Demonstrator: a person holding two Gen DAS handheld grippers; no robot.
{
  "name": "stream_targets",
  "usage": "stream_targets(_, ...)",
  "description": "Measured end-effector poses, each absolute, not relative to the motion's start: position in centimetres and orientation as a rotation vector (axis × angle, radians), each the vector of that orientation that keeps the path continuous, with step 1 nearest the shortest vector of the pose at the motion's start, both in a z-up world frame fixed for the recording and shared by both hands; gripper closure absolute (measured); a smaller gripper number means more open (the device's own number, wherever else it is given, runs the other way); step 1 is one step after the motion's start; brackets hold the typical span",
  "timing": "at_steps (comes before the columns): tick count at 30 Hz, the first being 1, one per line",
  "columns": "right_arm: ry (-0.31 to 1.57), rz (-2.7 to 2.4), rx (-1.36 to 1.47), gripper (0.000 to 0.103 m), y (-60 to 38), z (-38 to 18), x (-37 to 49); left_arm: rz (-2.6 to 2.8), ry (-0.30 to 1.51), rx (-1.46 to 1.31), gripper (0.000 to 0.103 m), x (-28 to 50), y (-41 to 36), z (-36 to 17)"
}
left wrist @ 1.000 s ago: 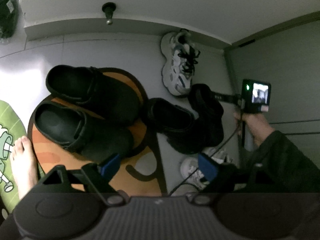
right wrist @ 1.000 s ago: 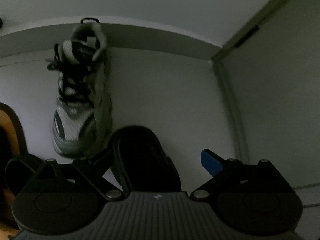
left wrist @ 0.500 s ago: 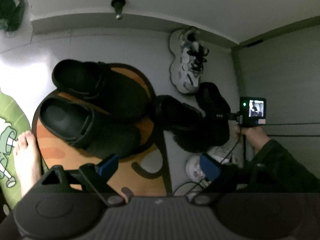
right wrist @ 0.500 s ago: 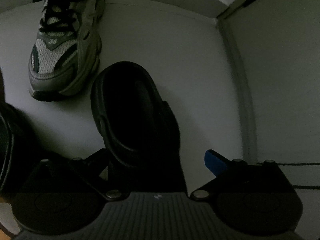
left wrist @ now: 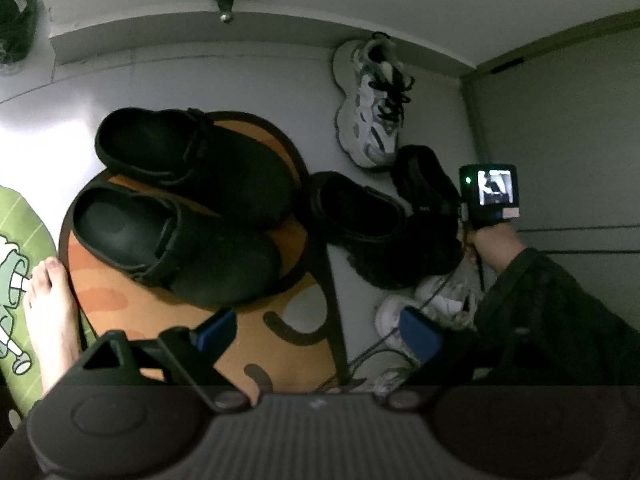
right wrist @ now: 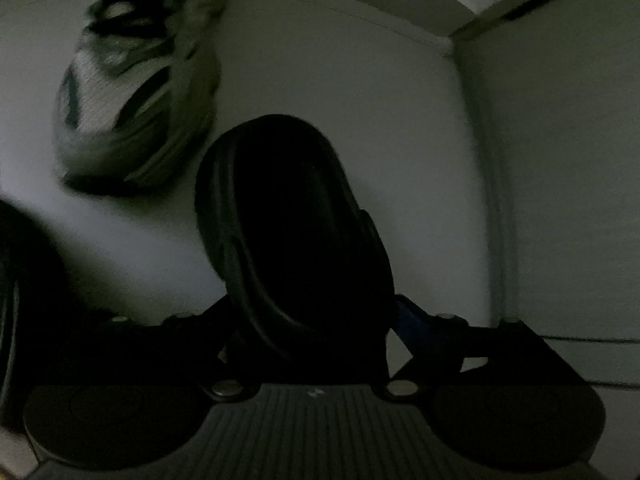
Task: Organize scattered shoes
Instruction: 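Move the left tool down to the white sneaker with the Aiduo tongue label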
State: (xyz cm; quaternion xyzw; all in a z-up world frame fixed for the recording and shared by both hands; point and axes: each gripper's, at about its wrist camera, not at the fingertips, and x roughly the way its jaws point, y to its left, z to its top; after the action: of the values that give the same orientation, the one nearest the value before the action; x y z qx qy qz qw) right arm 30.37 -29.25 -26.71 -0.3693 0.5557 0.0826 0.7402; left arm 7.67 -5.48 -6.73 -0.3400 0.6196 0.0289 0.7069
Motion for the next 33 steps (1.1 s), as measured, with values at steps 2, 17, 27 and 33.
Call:
stream_targets(2, 1.242, 0.213, -0.824, 0.021, -29.2, -26.6, 29.7, 0.046, 1.38, -0.749, 0.013, 7.8, -5.8, -6.6)
stream_targets(17, 1.197, 0.384, -0.8, 0.021, -27.6, -23.2, 23.4, -0.112, 1.41, -0.654, 0.013, 8.1, -8.2, -5.8)
stream_targets(27, 1.117, 0.26, -0.765, 0.011, -28.3, -21.8, 20.8, -0.185, 1.454, -0.554, 0.013, 7.2, -10.4, -6.4)
stream_targets(33, 1.088, 0.209, -0.531, 0.011, -31.0, -17.3, 18.1, -0.245, 1.453, -0.489, 0.013, 7.6, -11.1, -6.6)
